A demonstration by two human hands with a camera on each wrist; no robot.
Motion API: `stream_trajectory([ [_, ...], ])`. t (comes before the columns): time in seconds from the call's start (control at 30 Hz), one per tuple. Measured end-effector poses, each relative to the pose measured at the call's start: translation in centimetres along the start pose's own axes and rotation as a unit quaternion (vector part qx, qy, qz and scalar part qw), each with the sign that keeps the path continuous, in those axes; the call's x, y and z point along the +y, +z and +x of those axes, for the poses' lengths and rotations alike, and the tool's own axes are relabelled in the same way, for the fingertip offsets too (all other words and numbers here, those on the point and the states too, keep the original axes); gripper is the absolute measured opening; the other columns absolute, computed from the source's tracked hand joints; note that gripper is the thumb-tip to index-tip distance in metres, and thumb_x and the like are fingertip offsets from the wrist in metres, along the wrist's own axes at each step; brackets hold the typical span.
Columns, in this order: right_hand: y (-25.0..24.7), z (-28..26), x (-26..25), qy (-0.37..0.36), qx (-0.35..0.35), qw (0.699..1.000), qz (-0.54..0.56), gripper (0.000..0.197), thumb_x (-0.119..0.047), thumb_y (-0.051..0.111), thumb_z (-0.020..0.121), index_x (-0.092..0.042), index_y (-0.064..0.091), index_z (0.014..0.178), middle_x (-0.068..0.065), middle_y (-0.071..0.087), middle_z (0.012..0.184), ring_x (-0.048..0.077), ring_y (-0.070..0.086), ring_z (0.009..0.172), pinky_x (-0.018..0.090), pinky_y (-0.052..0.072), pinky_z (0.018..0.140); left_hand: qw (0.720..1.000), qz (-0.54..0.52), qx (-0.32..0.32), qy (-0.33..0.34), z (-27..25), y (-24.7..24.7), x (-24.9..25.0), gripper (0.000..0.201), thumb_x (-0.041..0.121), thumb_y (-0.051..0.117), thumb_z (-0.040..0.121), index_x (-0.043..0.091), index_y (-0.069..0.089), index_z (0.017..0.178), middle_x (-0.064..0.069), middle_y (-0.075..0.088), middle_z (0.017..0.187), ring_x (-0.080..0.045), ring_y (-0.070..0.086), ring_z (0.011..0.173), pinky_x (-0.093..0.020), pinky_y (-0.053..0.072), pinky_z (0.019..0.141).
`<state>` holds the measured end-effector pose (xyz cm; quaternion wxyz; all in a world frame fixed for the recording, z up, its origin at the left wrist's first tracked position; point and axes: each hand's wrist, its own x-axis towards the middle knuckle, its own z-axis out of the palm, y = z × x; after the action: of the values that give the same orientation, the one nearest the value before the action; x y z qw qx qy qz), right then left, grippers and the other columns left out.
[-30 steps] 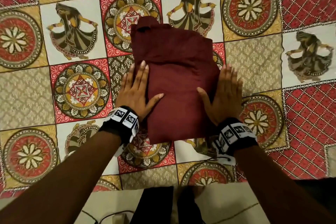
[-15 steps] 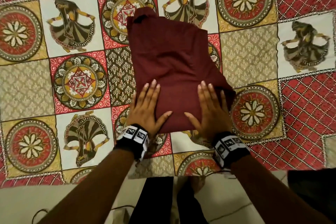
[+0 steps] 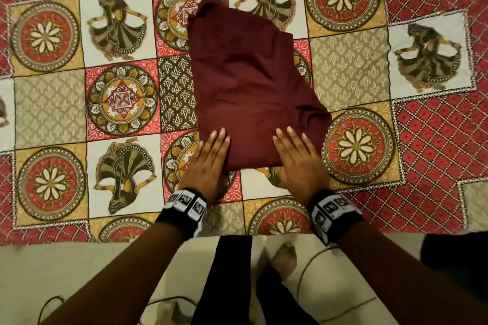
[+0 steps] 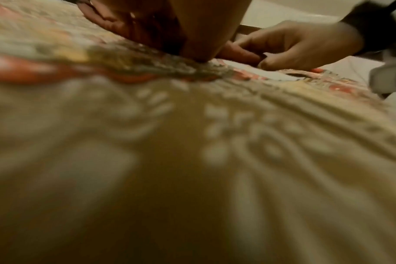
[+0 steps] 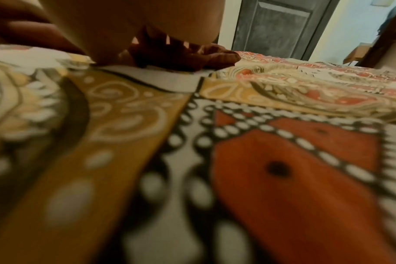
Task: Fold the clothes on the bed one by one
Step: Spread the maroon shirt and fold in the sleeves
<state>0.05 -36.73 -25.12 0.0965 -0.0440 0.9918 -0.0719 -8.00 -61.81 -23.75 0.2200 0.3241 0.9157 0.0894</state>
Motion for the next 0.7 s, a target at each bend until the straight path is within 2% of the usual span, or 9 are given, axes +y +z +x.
stream_trajectory([
  [0.07, 0.2, 1.0, 0.1, -0.002, 0.011, 1.0, -0.013, 0.061, -0.022, 0.059, 0.085, -0.007, 0.053, 0.144, 0.009, 0.049, 0.153, 0.029, 0.044, 0.143, 0.047, 0.023, 0.117, 1.0, 0.018, 0.013, -0.018, 1.5, 0.1, -0.1, 0.076, 0.011, 0.041, 0.08, 0.003, 0.025, 0.154, -0.014, 0.023, 0.162, -0.03, 0.021, 0.15, -0.046, 0.015, 0.121],
  [0.17, -0.8, 0.9, 0.2, -0.022, 0.026, 0.999, -0.007, 0.059, -0.017, 0.076, 0.08, -0.006, 0.06, 0.136, 0.01, 0.06, 0.142, 0.029, 0.055, 0.134, 0.047, 0.021, 0.116, 1.0, 0.0, 0.014, -0.012, 1.5, -0.3, -0.4, 0.083, -0.004, 0.061, 0.077, 0.002, 0.028, 0.153, -0.014, 0.023, 0.162, -0.031, 0.021, 0.15, -0.048, 0.017, 0.122],
  [0.23, -1.9, -0.5, 0.1, -0.057, 0.038, 0.998, 0.0, 0.051, -0.02, 0.069, 0.083, -0.005, 0.065, 0.131, 0.012, 0.066, 0.134, 0.028, 0.062, 0.125, 0.046, 0.024, 0.115, 0.999, -0.049, -0.014, -0.01, 0.0, -1.4, 0.2, 0.077, -0.004, 0.06, 0.084, 0.005, 0.028, 0.153, -0.013, 0.021, 0.162, -0.03, 0.019, 0.151, -0.046, 0.017, 0.123],
  [0.3, -3.3, -3.2, -0.2, -0.103, 0.031, 0.994, 0.03, 0.048, -0.026, 0.05, 0.086, -0.007, 0.068, 0.127, 0.01, 0.07, 0.127, 0.026, 0.068, 0.116, 0.043, 0.039, 0.111, 0.997, -0.079, -0.013, -0.023, -3.0, -3.3, 1.3, 0.072, 0.007, 0.07, 0.084, 0.007, 0.039, 0.149, -0.015, 0.03, 0.159, -0.031, 0.029, 0.148, -0.044, 0.019, 0.123],
  [0.4, -5.5, -8.5, -1.2, -0.155, -0.008, 0.976, 0.15, 0.042, -0.025, 0.045, 0.087, -0.012, 0.07, 0.118, 0.01, 0.071, 0.122, 0.027, 0.071, 0.102, 0.039, 0.06, 0.085, 0.999, -0.043, -0.007, 0.01, -8.5, -5.3, 2.4, 0.056, 0.026, 0.07, 0.08, 0.015, 0.058, 0.133, -0.01, 0.045, 0.151, -0.023, 0.036, 0.145, -0.049, 0.018, 0.121],
  [0.47, -7.3, -11.0, -1.8, -0.123, 0.002, 0.973, 0.198, 0.033, -0.021, 0.048, 0.087, -0.012, 0.07, 0.11, 0.01, 0.072, 0.115, 0.023, 0.068, 0.091, 0.032, 0.057, 0.07, 0.991, -0.127, -0.033, 0.019, -11.5, -6.0, 2.9, 0.05, 0.039, 0.051, 0.08, 0.02, 0.063, 0.124, 0.001, 0.058, 0.137, -0.013, 0.049, 0.13, -0.039, 0.027, 0.116],
  [0.53, -8.5, -12.3, -1.8, -0.014, 0.03, 0.962, 0.27, 0.029, -0.018, 0.052, 0.089, -0.012, 0.069, 0.112, 0.006, 0.073, 0.106, 0.017, 0.063, 0.087, 0.024, 0.047, 0.069, 0.961, -0.272, -0.036, -0.023, -13.2, -6.5, 3.4, 0.038, 0.044, 0.047, 0.081, 0.03, 0.063, 0.112, 0.023, 0.067, 0.105, 0.002, 0.059, 0.092, -0.018, 0.043, 0.087],
  [0.57, -8.9, -12.5, -1.7, 0.036, 0.04, 0.947, 0.317, 0.026, -0.02, 0.054, 0.093, -0.015, 0.066, 0.115, 0.003, 0.072, 0.105, 0.014, 0.061, 0.087, 0.019, 0.041, 0.07, 0.944, -0.326, -0.022, -0.045, -13.2, -6.8, 3.6, 0.028, 0.045, 0.052, 0.084, 0.035, 0.061, 0.108, 0.025, 0.067, 0.093, 0.006, 0.059, 0.081, -0.014, 0.043, 0.075],
  [0.7, -9.1, -9.7, -0.4, 0.109, 0.101, 0.909, 0.389, 0.023, -0.027, 0.052, 0.102, -0.014, 0.06, 0.118, -0.008, 0.062, 0.107, 0.003, 0.056, 0.091, 0.007, 0.04, 0.078, 0.877, -0.461, 0.075, -0.111, -9.0, -7.3, 2.9, 0.013, 0.04, 0.061, 0.094, 0.034, 0.06, 0.105, 0.021, 0.069, 0.089, 0.005, 0.062, 0.085, -0.016, 0.049, 0.078],
])
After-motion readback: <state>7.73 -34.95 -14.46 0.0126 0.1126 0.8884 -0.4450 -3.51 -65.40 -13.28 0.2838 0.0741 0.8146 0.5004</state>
